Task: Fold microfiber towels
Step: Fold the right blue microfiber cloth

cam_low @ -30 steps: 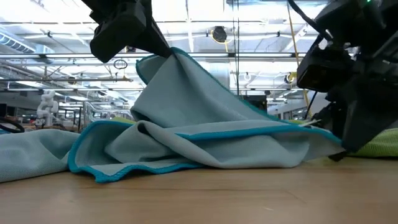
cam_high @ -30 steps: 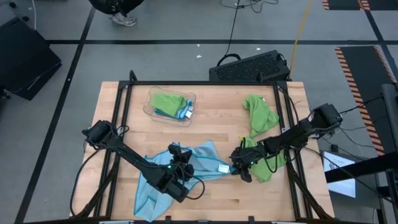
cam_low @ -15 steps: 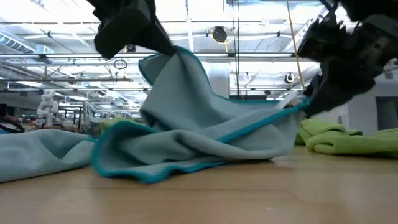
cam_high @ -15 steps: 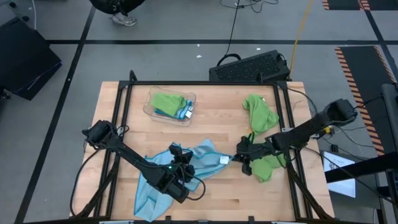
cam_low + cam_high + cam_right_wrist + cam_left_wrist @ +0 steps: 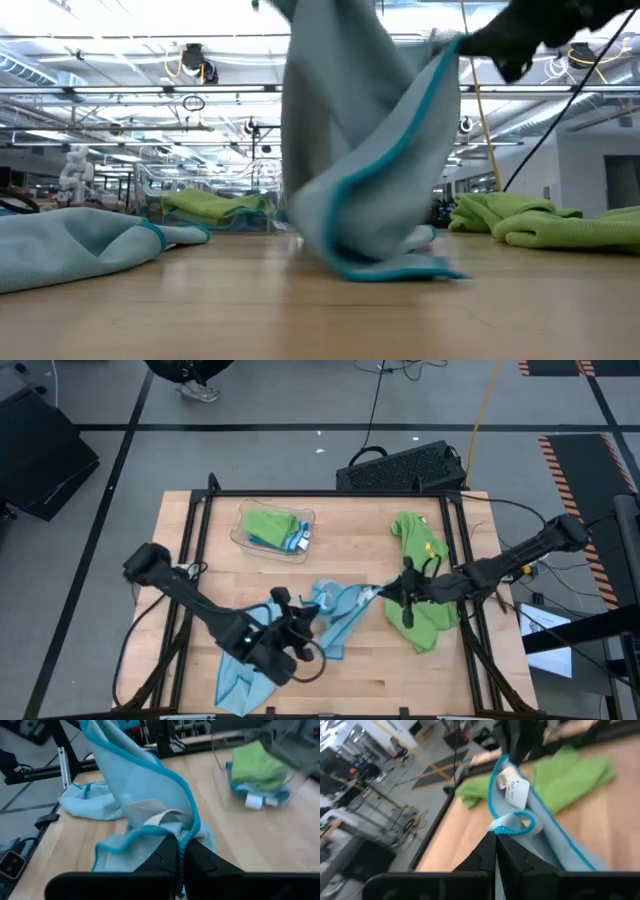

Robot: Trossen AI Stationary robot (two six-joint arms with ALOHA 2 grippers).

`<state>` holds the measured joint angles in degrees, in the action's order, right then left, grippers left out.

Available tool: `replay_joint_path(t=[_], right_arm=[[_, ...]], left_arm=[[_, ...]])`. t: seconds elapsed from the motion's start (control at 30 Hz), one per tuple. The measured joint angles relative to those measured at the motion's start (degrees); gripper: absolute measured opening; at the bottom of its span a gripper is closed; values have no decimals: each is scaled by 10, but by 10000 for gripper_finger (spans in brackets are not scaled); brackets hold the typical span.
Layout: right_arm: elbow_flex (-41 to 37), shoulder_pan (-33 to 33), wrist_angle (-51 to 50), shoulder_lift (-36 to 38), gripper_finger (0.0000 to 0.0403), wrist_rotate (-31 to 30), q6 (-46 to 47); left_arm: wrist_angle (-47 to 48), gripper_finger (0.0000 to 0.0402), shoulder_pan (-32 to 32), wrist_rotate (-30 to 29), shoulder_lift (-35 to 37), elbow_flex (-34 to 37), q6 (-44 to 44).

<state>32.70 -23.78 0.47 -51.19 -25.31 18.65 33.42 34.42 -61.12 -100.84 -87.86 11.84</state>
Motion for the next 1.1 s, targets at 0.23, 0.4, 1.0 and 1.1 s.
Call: replay_joint_path(t=[0.23,0.4,1.0,1.1], right_arm=[[96,0,-66,34,4,-3,-65],[117,-2,-92,38,4,-19,-85],[2,-27,-117,-12,4,-17,73],[2,-27,-115,-12,4,-18,75]], left_arm=[[-49,3,0,30,81,-5,-27],[2,15,1,131,91,-5,33],[-27,39,-58,299,-36,92,133],[-49,60,-67,322,-63,94,137]])
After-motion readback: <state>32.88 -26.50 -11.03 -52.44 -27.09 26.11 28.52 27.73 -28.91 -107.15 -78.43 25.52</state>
